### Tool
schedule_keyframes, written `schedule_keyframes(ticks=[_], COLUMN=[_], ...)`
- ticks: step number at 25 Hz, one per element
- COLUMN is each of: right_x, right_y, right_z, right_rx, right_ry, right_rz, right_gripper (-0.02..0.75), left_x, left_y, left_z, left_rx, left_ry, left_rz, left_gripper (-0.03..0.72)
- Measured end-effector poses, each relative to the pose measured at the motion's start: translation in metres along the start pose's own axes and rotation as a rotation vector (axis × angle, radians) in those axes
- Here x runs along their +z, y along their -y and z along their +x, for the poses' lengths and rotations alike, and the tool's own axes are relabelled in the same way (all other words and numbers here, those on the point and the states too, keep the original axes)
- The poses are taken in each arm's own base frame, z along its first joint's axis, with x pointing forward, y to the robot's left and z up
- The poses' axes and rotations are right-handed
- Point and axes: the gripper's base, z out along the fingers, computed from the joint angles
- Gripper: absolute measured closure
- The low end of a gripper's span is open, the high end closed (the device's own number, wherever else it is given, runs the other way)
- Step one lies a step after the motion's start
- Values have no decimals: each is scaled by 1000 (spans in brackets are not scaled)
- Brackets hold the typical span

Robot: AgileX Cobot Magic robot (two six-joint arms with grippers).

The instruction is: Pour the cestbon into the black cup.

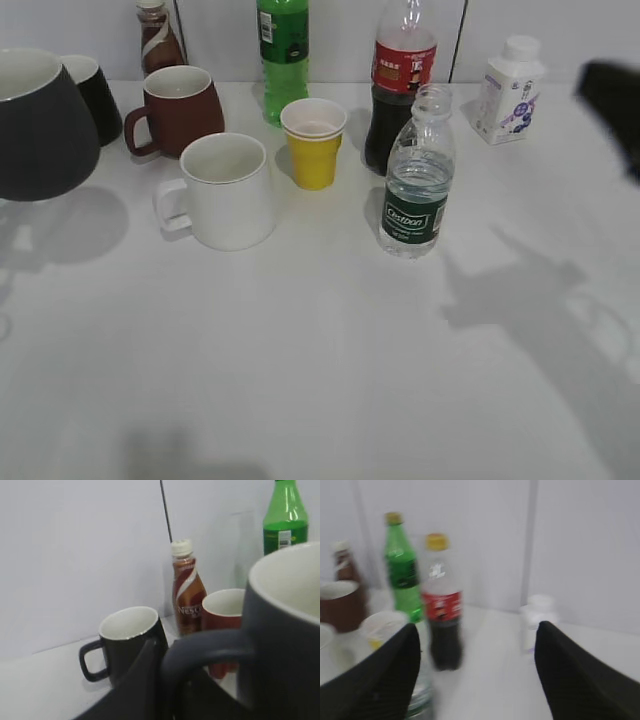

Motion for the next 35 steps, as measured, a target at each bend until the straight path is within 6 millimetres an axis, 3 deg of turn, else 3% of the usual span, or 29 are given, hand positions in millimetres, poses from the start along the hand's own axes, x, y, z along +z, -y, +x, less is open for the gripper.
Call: schedule_keyframes(ticks=[5, 12, 20, 31, 35], right_x=[23, 51, 82, 149, 159], right_y=[-26, -37, -45, -54, -56], right_z=[43, 92, 133, 160, 161], right_rx=[-9, -55, 8, 71, 69], right_ry=[-128, -252, -215, -224, -228], right_rz=[-107, -163, -183, -121, -128], right_gripper=[202, 190, 136, 135, 271], left_x=[-3, -9, -8, -8, -8], left_y=[2, 11, 27, 60, 65], left_z=[-2, -11, -6, -4, -4], left_rx=[-33, -10, -4, 35, 44], left_ry=[-36, -30, -97, -159, -168], left_rz=[17, 111, 203, 343, 363], left_gripper=[655, 655, 655, 655, 655])
